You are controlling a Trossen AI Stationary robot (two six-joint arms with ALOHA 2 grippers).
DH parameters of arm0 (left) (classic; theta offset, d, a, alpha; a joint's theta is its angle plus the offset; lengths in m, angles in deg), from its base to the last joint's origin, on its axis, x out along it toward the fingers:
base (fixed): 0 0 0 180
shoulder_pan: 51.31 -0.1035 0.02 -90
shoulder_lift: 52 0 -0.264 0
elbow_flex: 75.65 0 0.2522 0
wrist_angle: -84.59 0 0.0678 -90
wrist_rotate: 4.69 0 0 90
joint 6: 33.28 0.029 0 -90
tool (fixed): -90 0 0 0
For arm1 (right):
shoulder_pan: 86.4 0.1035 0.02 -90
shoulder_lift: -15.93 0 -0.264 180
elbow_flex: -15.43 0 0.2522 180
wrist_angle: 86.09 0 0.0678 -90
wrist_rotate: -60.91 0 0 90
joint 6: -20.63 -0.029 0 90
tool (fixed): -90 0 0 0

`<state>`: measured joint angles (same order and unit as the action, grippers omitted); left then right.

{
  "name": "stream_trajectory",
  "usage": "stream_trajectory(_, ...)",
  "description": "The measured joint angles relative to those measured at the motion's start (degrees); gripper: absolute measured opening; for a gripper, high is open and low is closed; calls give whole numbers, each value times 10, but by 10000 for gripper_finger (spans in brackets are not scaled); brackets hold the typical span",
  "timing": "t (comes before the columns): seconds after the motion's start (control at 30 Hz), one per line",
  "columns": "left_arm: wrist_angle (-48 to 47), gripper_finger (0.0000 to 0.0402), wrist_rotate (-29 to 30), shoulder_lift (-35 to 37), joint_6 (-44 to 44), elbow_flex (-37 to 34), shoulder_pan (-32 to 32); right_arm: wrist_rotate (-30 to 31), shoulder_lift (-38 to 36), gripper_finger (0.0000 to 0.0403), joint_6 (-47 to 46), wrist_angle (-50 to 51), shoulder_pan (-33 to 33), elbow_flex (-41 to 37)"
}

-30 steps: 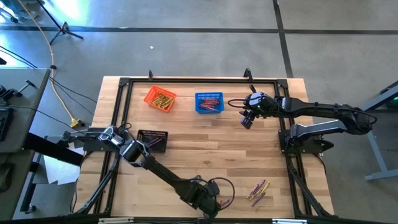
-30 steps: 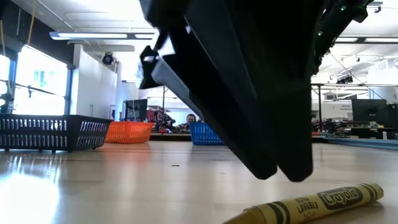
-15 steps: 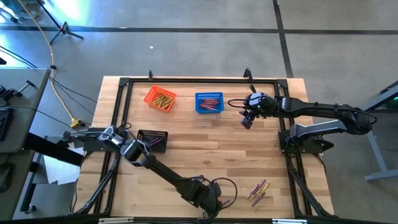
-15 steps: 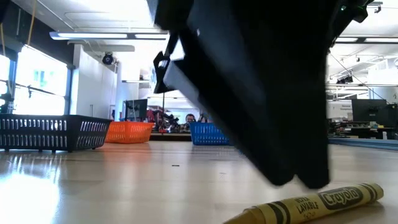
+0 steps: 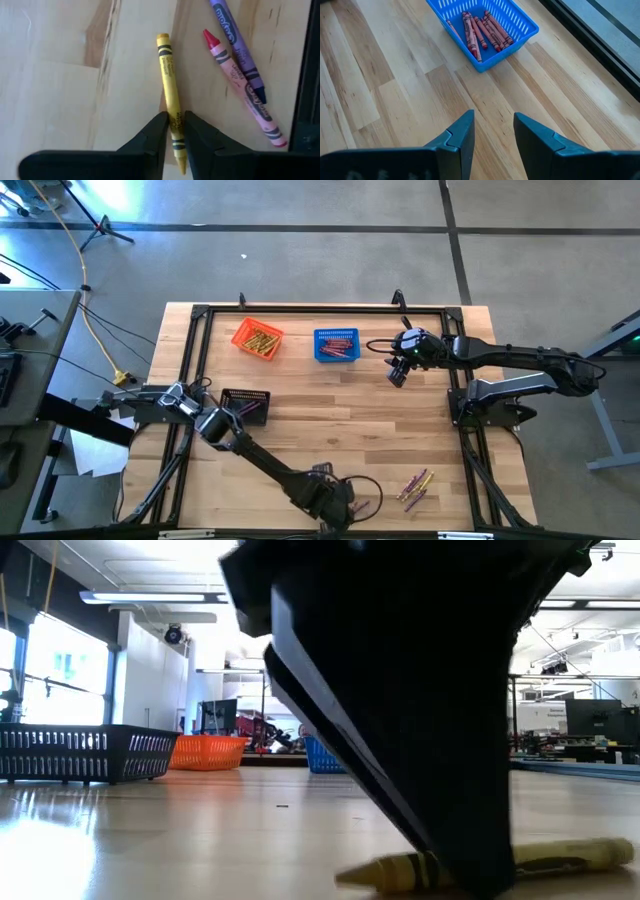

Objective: Sort crayons
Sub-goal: Put the yellow crayon into the orange bin

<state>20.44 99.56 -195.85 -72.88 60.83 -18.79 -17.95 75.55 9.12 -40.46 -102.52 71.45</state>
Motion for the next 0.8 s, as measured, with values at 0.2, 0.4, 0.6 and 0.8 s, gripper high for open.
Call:
stream_trajectory(0.2,0,8,-4,0,11,0,-10,0,0,124,0,0,0,0)
stream_trajectory(0.4,18,3,-11,2,-14,3,-15,0,0,124,0,0,0,0)
stream_trajectory(0.6,17,3,-29,11,-22,5,-18,0,0,124,0,0,0,0)
stream_trajectory(0.8,-14,3,4,40,-28,6,-18,0,0,124,0,0,0,0)
